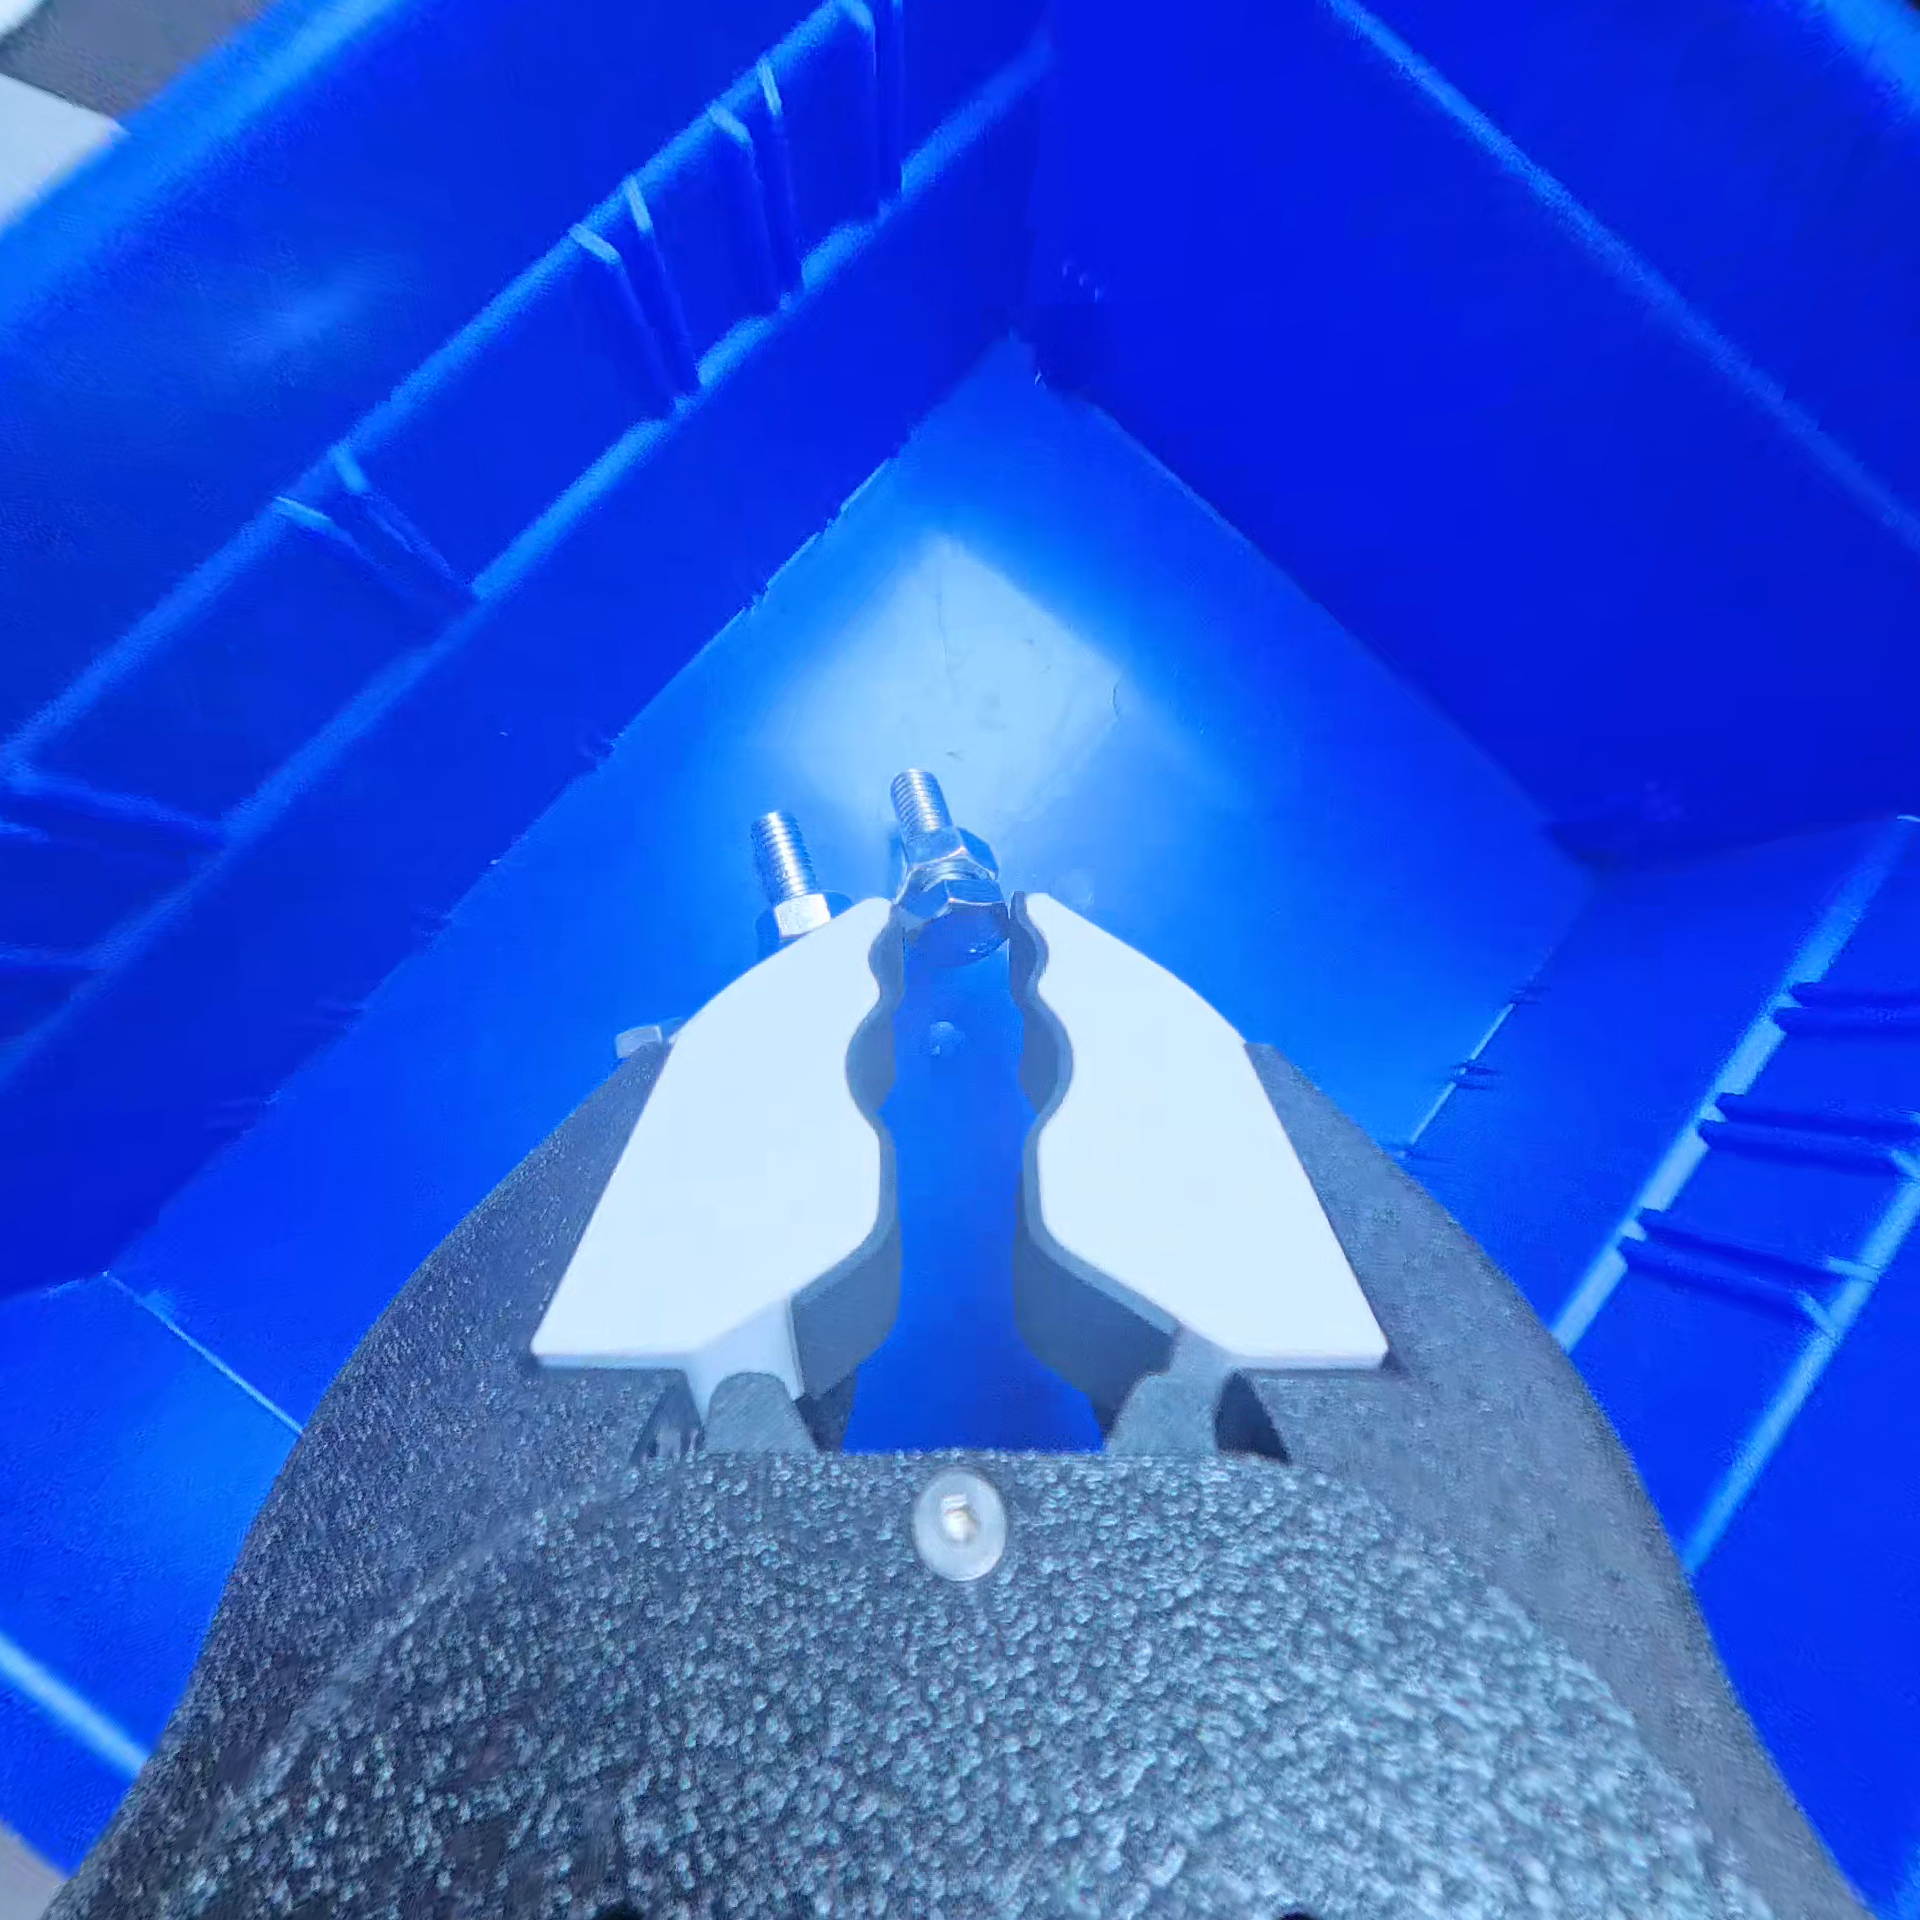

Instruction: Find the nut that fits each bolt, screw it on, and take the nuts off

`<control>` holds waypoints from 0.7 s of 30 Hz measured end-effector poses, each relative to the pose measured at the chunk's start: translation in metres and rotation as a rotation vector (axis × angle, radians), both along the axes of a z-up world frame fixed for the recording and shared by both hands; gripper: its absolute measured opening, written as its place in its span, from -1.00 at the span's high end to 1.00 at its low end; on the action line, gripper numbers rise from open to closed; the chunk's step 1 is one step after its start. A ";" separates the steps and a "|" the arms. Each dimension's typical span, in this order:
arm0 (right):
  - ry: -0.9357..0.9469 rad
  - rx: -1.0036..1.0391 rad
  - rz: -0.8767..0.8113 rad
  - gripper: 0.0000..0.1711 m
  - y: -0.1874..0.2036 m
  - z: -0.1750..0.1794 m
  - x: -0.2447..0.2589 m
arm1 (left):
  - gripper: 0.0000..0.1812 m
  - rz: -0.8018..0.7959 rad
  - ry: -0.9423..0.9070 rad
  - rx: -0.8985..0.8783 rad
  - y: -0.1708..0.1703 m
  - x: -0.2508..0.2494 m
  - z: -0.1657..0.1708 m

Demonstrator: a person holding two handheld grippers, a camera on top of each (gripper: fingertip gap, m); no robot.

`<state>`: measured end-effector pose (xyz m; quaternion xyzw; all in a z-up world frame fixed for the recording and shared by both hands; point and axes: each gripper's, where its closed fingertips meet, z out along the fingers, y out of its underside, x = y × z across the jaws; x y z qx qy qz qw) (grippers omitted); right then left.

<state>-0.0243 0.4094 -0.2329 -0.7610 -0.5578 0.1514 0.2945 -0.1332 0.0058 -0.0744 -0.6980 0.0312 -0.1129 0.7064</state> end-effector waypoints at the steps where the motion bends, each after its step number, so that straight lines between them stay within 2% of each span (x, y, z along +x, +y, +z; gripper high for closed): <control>1: -0.030 -0.016 -0.001 0.77 0.001 -0.006 0.000 | 0.84 0.025 0.006 0.001 -0.003 -0.007 0.001; 6: -0.130 -0.087 -0.025 0.76 0.004 -0.021 0.002 | 0.86 0.103 -0.015 0.020 -0.015 -0.036 0.007; 10: -0.118 -0.088 -0.024 0.73 0.003 -0.020 0.001 | 0.85 0.160 0.005 0.023 -0.021 -0.052 0.011; 13: -0.014 -0.041 -0.014 0.71 0.000 0.005 -0.004 | 0.84 0.250 0.047 0.021 -0.032 -0.075 0.019; 15: 0.109 0.027 0.016 0.71 -0.011 0.037 -0.009 | 0.83 0.322 0.049 0.002 -0.044 -0.098 0.025; 17: 0.295 0.055 0.087 0.71 -0.044 0.079 -0.017 | 0.82 0.422 0.061 -0.035 -0.059 -0.129 0.027; 19: 0.475 0.037 0.199 0.69 -0.098 0.117 -0.020 | 0.78 0.508 0.054 -0.112 -0.074 -0.160 0.021; 21: 0.595 -0.024 0.321 0.68 -0.158 0.137 -0.017 | 0.72 0.562 0.044 -0.219 -0.085 -0.188 0.006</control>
